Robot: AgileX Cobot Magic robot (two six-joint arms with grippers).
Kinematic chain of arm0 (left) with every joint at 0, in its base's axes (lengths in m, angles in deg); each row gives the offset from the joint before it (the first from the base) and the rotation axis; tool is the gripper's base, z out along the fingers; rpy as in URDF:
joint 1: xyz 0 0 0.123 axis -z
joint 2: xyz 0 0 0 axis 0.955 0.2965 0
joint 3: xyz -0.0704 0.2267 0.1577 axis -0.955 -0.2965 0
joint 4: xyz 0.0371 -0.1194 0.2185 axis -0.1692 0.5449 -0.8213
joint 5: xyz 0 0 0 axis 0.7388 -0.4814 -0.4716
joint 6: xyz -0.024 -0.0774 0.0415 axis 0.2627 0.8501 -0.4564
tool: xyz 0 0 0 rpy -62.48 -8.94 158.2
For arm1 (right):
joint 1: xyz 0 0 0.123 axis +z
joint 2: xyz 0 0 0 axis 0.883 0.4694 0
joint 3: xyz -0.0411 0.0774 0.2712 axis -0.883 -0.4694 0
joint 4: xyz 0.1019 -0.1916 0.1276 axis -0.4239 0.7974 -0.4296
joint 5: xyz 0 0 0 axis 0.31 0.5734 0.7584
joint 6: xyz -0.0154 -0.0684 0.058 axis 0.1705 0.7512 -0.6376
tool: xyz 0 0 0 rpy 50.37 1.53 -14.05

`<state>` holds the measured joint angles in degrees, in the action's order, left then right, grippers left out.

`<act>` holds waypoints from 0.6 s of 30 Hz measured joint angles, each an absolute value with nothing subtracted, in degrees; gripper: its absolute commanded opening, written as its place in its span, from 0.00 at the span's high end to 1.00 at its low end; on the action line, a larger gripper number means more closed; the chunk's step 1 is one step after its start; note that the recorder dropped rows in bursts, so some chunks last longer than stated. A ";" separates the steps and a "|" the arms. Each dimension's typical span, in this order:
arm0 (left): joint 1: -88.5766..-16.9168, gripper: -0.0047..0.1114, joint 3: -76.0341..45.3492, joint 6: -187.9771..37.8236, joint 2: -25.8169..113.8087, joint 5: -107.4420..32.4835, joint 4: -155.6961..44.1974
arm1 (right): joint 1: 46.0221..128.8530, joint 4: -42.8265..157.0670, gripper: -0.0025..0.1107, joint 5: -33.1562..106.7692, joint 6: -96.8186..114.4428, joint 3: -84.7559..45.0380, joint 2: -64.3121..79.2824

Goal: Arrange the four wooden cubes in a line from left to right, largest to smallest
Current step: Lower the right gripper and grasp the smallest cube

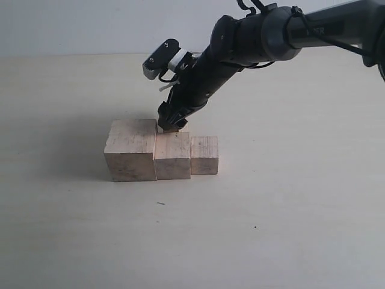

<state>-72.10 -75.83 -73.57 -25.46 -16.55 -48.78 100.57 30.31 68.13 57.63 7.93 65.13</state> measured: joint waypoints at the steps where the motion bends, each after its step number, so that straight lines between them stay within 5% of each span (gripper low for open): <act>1: -72.10 0.96 -75.83 -73.57 -25.46 -16.55 -48.78 | 100.57 30.31 0.36 68.13 57.63 7.93 65.28; 5: -72.10 0.96 -75.83 -73.57 -25.46 -16.55 -48.78 | 100.57 30.31 0.46 68.13 57.63 7.93 65.71; 13: -72.10 0.96 -75.83 -73.57 -25.46 -16.55 -48.78 | 100.57 30.31 0.98 68.60 57.63 7.93 65.79; 18: -72.10 0.96 -75.83 -73.57 -25.46 -16.55 -48.78 | 100.57 34.03 0.98 70.06 57.74 7.93 63.50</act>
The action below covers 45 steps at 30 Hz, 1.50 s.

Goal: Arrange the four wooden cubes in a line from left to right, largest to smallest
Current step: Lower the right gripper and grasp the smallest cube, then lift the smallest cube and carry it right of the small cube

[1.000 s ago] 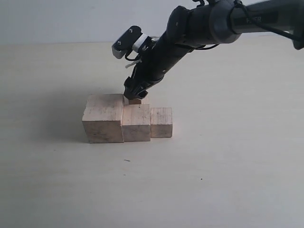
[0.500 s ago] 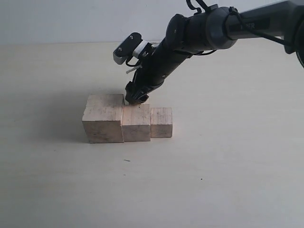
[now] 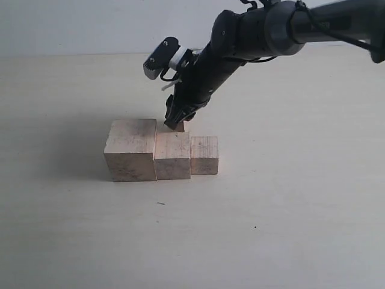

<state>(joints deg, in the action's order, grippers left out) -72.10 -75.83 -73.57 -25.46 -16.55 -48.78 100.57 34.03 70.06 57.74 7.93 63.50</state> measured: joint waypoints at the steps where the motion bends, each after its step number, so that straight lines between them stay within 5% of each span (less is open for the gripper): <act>1: -72.10 0.96 -75.83 -73.57 -25.46 -16.55 -48.78 | 100.57 34.77 0.98 70.13 57.74 7.93 62.79; 15: -72.10 0.96 -75.83 -73.57 -25.46 -16.55 -48.78 | 95.66 50.16 0.98 85.56 62.11 7.93 50.31; 25: -72.10 0.96 -75.83 -73.57 -25.46 -16.55 -48.78 | 82.51 31.49 0.98 99.79 75.66 7.93 50.14; 45: -72.10 0.96 -75.83 -73.57 -25.46 -16.55 -48.78 | 88.26 32.94 0.98 102.49 85.94 3.72 52.65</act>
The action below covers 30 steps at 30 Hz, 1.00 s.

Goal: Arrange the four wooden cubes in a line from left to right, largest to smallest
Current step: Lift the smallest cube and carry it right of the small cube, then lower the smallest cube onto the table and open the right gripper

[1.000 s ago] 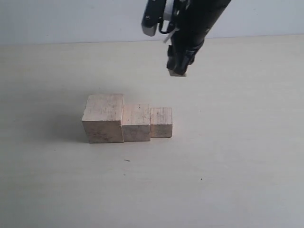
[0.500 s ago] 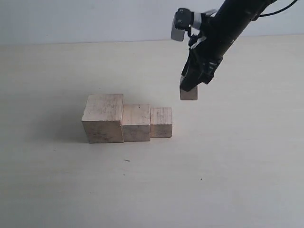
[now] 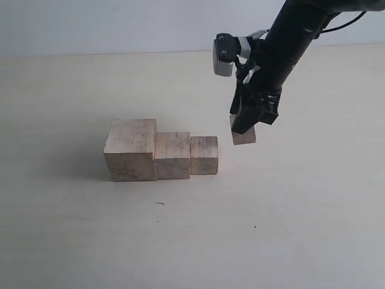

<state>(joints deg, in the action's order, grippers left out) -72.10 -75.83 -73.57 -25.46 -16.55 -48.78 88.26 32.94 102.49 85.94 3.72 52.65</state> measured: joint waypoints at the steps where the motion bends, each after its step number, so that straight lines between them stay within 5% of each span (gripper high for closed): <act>1: -72.10 0.96 -75.83 -73.57 -25.46 -16.55 -48.78 | 88.26 32.68 0.98 102.49 85.94 3.17 51.23; 14: -72.10 0.96 -75.83 -73.57 -25.46 -16.55 -48.78 | 88.26 27.81 0.98 88.27 96.18 -13.62 45.21; 30: -72.10 0.96 -75.83 -73.57 -25.46 -16.55 -48.78 | 88.26 20.49 0.98 82.56 101.57 -15.06 48.19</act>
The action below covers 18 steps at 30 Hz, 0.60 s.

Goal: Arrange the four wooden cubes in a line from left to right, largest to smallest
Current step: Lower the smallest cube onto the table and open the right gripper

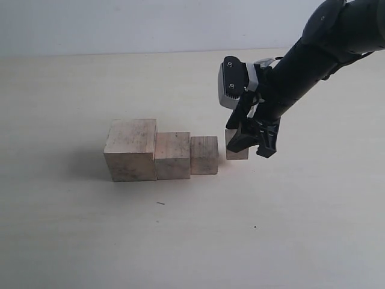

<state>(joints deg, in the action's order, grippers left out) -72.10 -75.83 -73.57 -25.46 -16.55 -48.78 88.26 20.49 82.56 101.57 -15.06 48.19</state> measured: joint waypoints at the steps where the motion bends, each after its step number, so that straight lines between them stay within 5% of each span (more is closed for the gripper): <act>1: -72.10 0.96 -75.83 -73.57 -25.46 -16.55 -48.78 | 88.26 20.49 0.98 82.47 101.57 -15.16 48.43; 18: -72.10 0.96 -75.83 -73.57 -25.46 -16.55 -48.78 | 88.26 20.17 0.98 82.19 101.57 -15.16 48.69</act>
